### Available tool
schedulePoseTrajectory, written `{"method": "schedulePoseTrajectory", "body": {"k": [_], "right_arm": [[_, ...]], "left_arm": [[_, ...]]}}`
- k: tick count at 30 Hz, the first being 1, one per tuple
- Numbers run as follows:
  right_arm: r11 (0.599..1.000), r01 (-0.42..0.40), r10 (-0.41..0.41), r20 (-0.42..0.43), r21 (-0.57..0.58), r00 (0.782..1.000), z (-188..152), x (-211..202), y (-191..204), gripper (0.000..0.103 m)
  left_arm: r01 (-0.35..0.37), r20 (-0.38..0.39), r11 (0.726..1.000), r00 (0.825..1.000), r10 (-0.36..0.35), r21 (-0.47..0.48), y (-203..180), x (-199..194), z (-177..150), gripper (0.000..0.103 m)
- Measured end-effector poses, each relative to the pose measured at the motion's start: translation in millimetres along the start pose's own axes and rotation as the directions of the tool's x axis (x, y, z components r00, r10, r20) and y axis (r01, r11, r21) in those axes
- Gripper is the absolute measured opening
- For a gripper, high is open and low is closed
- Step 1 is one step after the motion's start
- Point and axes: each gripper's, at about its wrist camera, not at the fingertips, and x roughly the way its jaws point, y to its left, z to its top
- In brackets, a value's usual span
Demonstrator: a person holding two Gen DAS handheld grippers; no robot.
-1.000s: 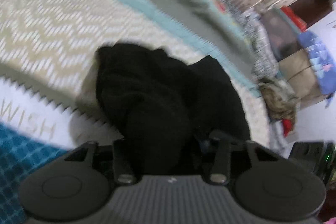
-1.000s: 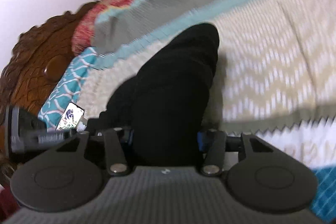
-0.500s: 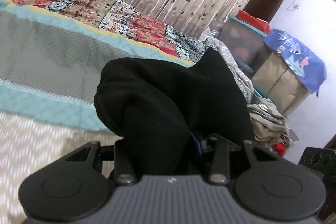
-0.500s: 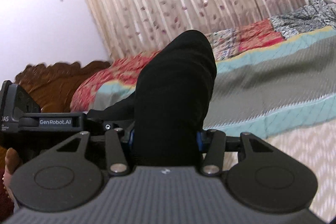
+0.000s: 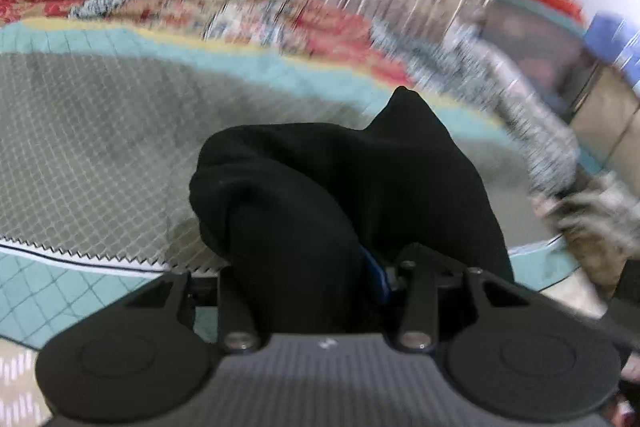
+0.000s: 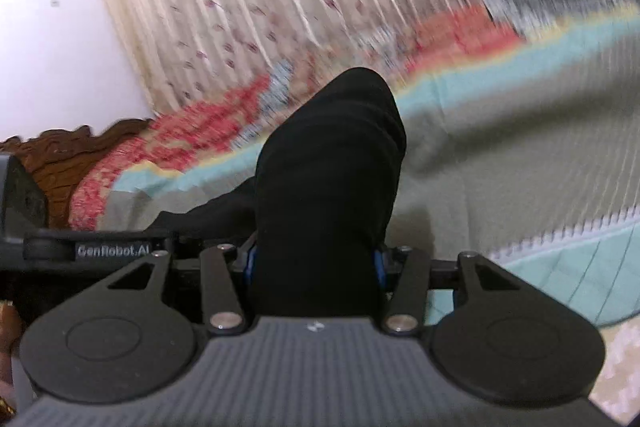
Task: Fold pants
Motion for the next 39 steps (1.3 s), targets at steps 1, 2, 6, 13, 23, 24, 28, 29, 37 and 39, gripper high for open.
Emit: {"method": "schedulePoseTrajectory", "body": {"k": [1, 2, 6, 13, 23, 24, 28, 29, 37, 39], "right_arm": [[0.998, 0.032, -0.03, -0.054, 0.048, 0.998, -7.0, 14.4, -14.6, 0.054], [0.991, 0.094, -0.082, -0.124, 0.097, 0.989, -14.5, 27.5, -26.7, 0.056], [0.968, 0.189, -0.158, -0.185, 0.164, 0.97, -27.3, 32.9, -36.3, 0.065], [0.943, 0.311, -0.301, -0.1, 0.12, 0.949, -22.0, -23.0, -5.0, 0.074], [0.936, 0.344, -0.345, 0.001, 0.077, 0.939, -57.9, -118.2, 65.2, 0.075], [0.936, 0.345, -0.346, 0.006, 0.073, 0.938, -60.6, -125.4, 74.4, 0.075], [0.94, 0.337, -0.338, 0.016, 0.048, 0.941, -73.2, -157.9, 96.9, 0.078], [0.941, 0.335, -0.336, 0.015, 0.046, 0.942, -76.6, -165.0, 101.3, 0.078], [0.954, 0.299, -0.299, 0.006, 0.028, 0.954, -103.1, -208.8, 139.4, 0.086], [0.956, 0.293, -0.293, 0.007, 0.007, 0.956, -110.2, -217.1, 151.0, 0.088]], "left_arm": [[-0.041, -0.045, 0.999, 0.998, 0.041, 0.003, 4.2, 16.7, -6.6, 0.046], [-0.09, -0.109, 0.996, 0.99, 0.09, 0.005, 7.8, 34.3, -14.6, 0.048], [-0.198, -0.085, 0.98, 0.976, 0.2, 0.037, -4.5, 39.0, -29.2, 0.057], [-0.289, -0.064, 0.956, 0.955, 0.291, 0.045, -26.7, -6.9, -18.6, 0.057], [-0.32, 0.005, 0.945, 0.947, 0.32, 0.064, -73.2, -121.1, -53.7, 0.067], [-0.323, 0.009, 0.944, 0.946, 0.323, 0.063, -75.1, -129.1, -55.4, 0.067], [-0.331, 0.023, 0.942, 0.943, 0.331, 0.05, -85.2, -175.9, -77.5, 0.07], [-0.335, 0.027, 0.941, 0.942, 0.334, 0.053, -87.8, -188.2, -84.1, 0.07], [-0.366, 0.081, 0.929, 0.929, 0.361, 0.062, -101.3, -259.0, -120.6, 0.078], [-0.376, 0.102, 0.924, 0.924, 0.368, 0.071, -104.8, -272.4, -127.5, 0.081]]}}
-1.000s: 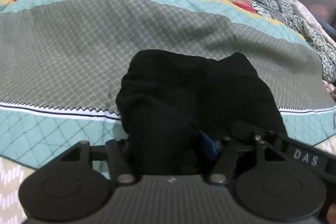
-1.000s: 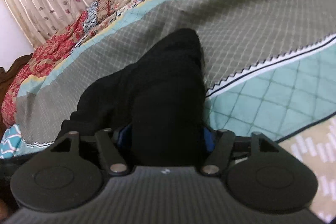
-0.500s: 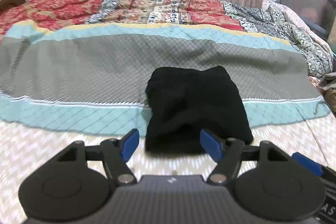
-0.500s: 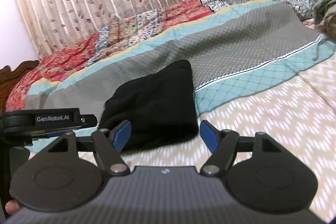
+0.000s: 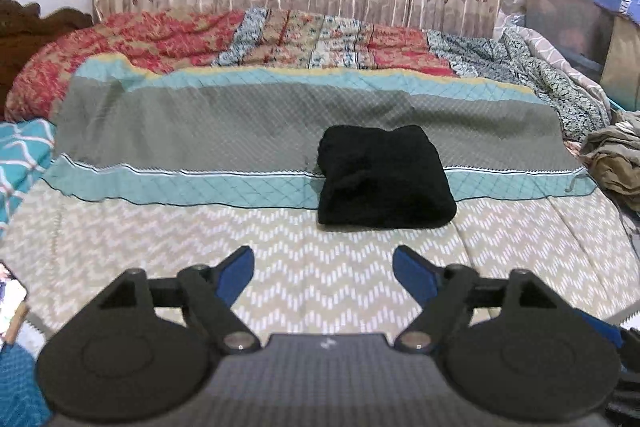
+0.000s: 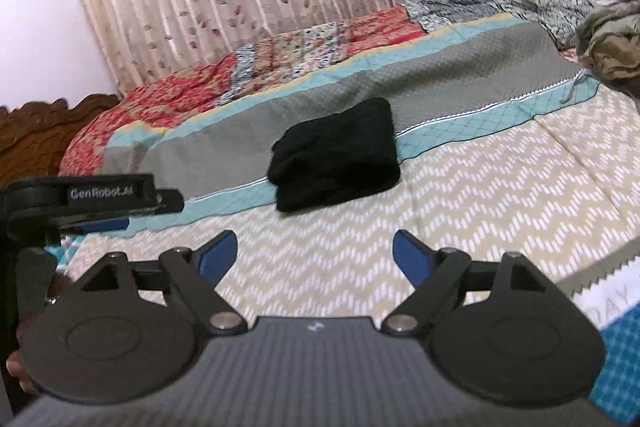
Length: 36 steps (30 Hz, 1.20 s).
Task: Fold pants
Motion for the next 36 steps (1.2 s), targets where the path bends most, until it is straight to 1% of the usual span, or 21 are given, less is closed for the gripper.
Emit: {"method": "schedulePoseTrajectory", "body": {"k": [2, 4, 6, 7, 9, 13, 15, 16, 18, 22, 28, 32, 36], "right_arm": [[1.0, -0.006, 0.006, -0.001, -0.021, 1.0, -5.5, -9.4, 5.8, 0.089], [0.999, -0.009, 0.009, 0.006, -0.034, 1.0, -10.5, -19.6, 9.2, 0.09], [0.999, -0.011, 0.011, 0.011, -0.037, 1.0, -15.4, -27.9, 10.8, 0.091], [0.999, -0.013, 0.013, 0.012, -0.035, 1.0, -16.9, -31.2, 10.5, 0.091], [0.999, -0.014, 0.014, 0.015, -0.031, 1.0, -21.0, -37.8, 10.1, 0.091], [0.999, -0.007, 0.007, 0.012, -0.032, 1.0, -27.4, -45.9, 4.1, 0.092], [1.0, -0.005, 0.005, 0.008, -0.021, 1.0, -29.7, -48.5, -0.2, 0.092], [1.0, 0.009, -0.009, 0.007, -0.018, 1.0, -30.9, -49.2, -0.7, 0.092], [0.999, 0.04, -0.039, 0.013, -0.02, 0.999, -33.1, -51.7, -1.4, 0.092], [0.999, 0.045, -0.045, 0.009, 0.018, 0.999, -35.0, -53.2, -7.5, 0.095], [0.998, 0.048, -0.048, -0.002, 0.04, 0.999, -36.5, -52.4, -17.2, 0.095], [0.997, 0.053, -0.052, -0.017, 0.05, 0.999, -39.3, -51.6, -19.8, 0.095], [0.995, 0.076, -0.074, -0.026, 0.059, 0.997, -43.3, -51.6, -21.6, 0.095]], "left_arm": [[-0.014, 0.025, 1.0, 1.0, 0.013, 0.004, -0.3, -14.7, -6.0, 0.084], [-0.014, 0.039, 1.0, 0.999, 0.014, 0.004, -0.5, -26.2, -11.1, 0.085], [-0.018, 0.051, 1.0, 0.999, 0.018, 0.003, -0.6, -35.0, -17.2, 0.09], [-0.023, 0.059, 1.0, 0.998, 0.022, 0.004, -0.9, -38.7, -20.4, 0.094], [-0.032, 0.072, 0.999, 0.997, 0.031, 0.012, -2.5, -45.4, -27.4, 0.095], [-0.032, 0.072, 0.999, 0.997, 0.031, 0.02, -5.0, -53.1, -38.0, 0.097], [-0.037, 0.071, 0.999, 0.997, 0.035, 0.018, -6.5, -56.4, -42.7, 0.101], [-0.043, 0.075, 0.999, 0.996, 0.042, 0.019, -8.0, -58.1, -44.5, 0.103], [-0.052, 0.088, 0.998, 0.995, 0.049, 0.031, -11.0, -61.7, -47.6, 0.103], [-0.063, 0.094, 0.997, 0.994, 0.059, 0.039, -13.5, -66.6, -52.0, 0.103], [-0.063, 0.083, 0.998, 0.995, 0.06, 0.031, -10.6, -66.3, -57.3, 0.103], [-0.047, 0.066, 0.999, 0.997, 0.046, 0.021, -8.1, -63.7, -63.9, 0.103], [-0.057, 0.053, 0.997, 0.997, 0.055, 0.05, -11.8, -60.6, -72.0, 0.103]]}}
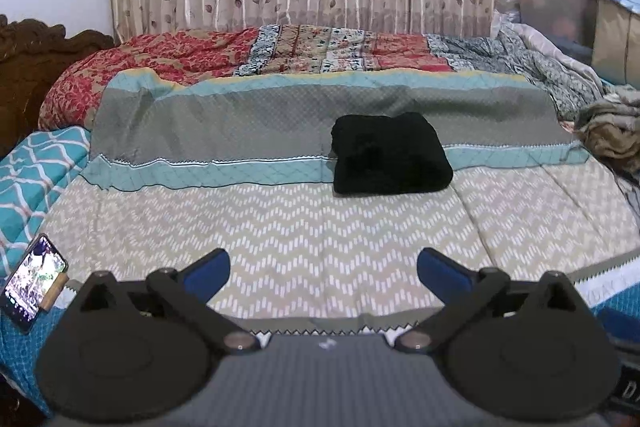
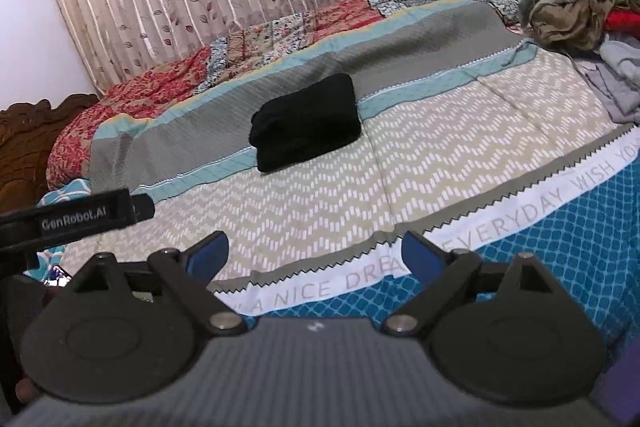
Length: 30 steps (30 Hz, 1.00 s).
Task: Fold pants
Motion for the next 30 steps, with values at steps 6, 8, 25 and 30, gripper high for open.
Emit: {"method": "schedulePoseTrajectory", "body": {"k": [6, 8, 25, 30], "right_arm": [[0.999, 0.032, -0.032, -0.019, 0.025, 0.999, -5.5, -3.2, -6.7, 0.095], [0.999, 0.04, -0.039, -0.027, 0.028, 0.999, -7.5, -4.2, -6.8, 0.095], [0.998, 0.049, -0.051, -0.075, -0.024, 0.996, -14.8, 12.8, 16.0, 0.095], [0.999, 0.046, -0.047, -0.093, -0.014, 0.995, -15.1, 15.4, 16.2, 0.095]], "left_arm": [[0.015, 0.016, 1.0, 1.0, -0.015, 0.004, -1.0, -2.7, -10.9, 0.103], [0.007, 0.022, 1.0, 1.0, -0.008, 0.016, -2.1, -3.3, -13.6, 0.103], [-0.028, -0.126, 0.993, 0.992, 0.014, -0.112, 35.4, 18.3, -13.8, 0.103], [-0.077, -0.138, 0.991, 0.989, 0.061, -0.109, 42.2, 26.0, -15.2, 0.103]]}}
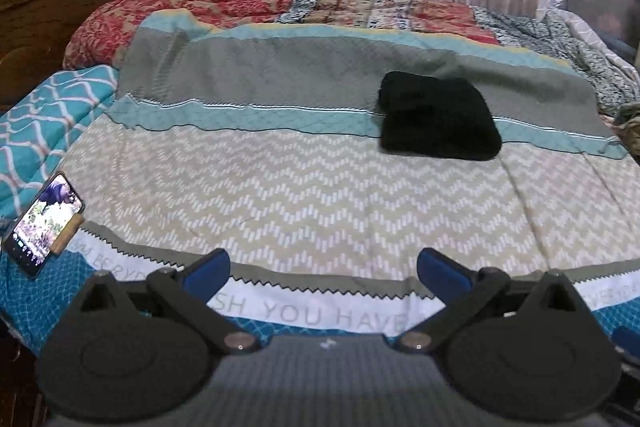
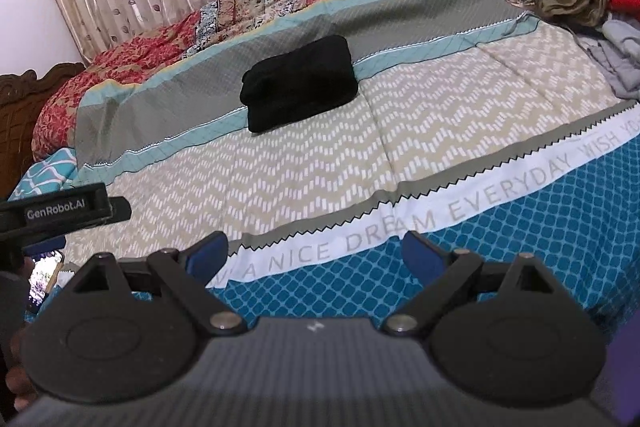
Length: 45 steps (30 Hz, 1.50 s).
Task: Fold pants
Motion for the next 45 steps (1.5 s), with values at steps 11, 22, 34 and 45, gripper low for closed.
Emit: {"method": "schedulePoseTrajectory", "body": {"k": [11, 22, 34, 45], "right_arm": [[0.999, -0.012, 0.012, 0.012, 0.029, 1.0, 1.5, -1.6, -5.6, 0.095], [0.998, -0.025, 0.024, 0.025, 0.049, 0.999, 6.0, -3.1, -16.8, 0.095], [0.998, -0.026, 0.024, 0.034, 0.052, 0.999, 6.1, -5.1, -17.3, 0.096], [0.999, -0.019, 0.017, 0.054, 0.041, 0.998, 5.6, -8.4, -12.9, 0.096]], "left_arm": [[-0.049, 0.029, 0.991, 0.999, 0.045, 0.126, -26.1, -0.3, -3.5, 0.103], [-0.113, 0.113, 0.971, 0.989, 0.091, 0.21, -41.2, -7.3, -2.8, 0.103], [-0.085, 0.087, 0.976, 0.994, 0.068, 0.203, -37.5, -6.8, -6.2, 0.103], [-0.061, 0.019, 0.978, 0.998, 0.058, 0.201, -36.5, -0.7, -7.3, 0.103]]}}
